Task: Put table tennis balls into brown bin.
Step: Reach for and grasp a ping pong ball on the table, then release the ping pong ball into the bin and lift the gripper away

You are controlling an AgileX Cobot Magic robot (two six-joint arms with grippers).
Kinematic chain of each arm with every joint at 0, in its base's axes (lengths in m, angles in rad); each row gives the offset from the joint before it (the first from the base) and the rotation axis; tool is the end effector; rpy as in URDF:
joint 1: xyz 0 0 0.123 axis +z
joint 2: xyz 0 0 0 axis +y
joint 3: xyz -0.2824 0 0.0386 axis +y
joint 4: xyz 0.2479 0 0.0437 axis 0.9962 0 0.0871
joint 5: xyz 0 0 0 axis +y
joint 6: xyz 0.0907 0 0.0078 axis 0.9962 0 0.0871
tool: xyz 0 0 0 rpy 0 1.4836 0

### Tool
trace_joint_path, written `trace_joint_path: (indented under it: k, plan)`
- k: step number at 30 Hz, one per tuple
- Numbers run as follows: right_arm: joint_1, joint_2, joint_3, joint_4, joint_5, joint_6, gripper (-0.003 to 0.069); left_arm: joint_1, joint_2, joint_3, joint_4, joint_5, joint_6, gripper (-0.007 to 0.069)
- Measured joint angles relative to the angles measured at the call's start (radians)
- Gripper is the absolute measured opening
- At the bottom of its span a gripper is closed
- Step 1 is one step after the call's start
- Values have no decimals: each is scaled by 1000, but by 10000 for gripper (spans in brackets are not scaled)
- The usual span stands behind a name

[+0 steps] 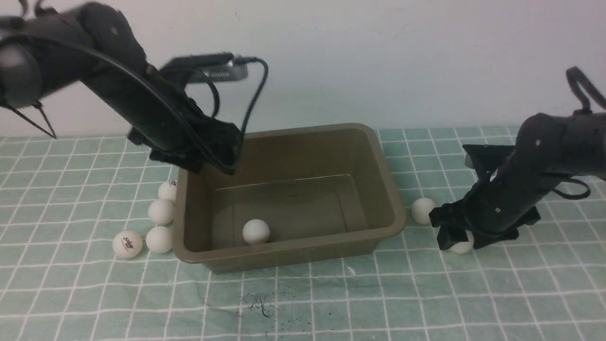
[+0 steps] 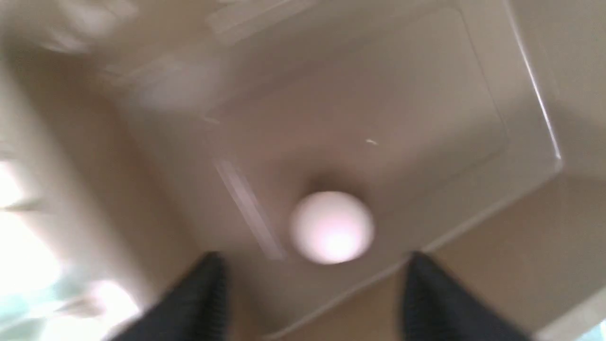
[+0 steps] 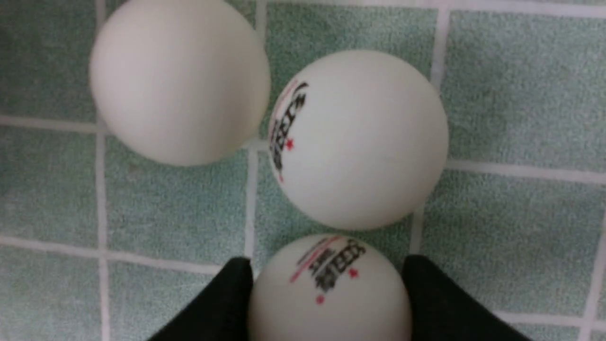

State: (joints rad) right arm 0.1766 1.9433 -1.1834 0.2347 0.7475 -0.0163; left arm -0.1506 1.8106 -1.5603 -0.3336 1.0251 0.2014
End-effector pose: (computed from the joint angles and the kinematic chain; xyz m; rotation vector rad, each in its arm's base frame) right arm 0.3549 0.0780 0.1442 -0.0485 2.9932 0.2758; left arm 0.3819 -0.0837 0.2888 0.3168 2.7052 -0.4238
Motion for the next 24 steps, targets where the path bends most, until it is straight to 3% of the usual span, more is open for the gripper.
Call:
trace_joint_path:
  k: [3, 8, 14, 18, 21, 24]
  plan:
    - [0, -22, -2, -10, 45, 1, 363, 106, -92, -28, 72, 37, -28, 58]
    - [17, -205, -2, 0, 112, 6, 363, 299, -160, -10, 119, 175, -9, -5]
    - [126, -309, -58, 82, 55, -70, 363, 349, -153, 180, 127, 179, 17, -5]
    - [224, -222, -206, 112, 68, -129, 363, 313, -128, 322, 99, 47, 59, 4]
    - [254, -137, -322, 117, 99, -137, 370, 275, -92, 359, 93, -33, 86, 66]
    - [258, -69, -423, 112, 152, -138, 461, 244, -34, 362, 87, -120, 92, 197]
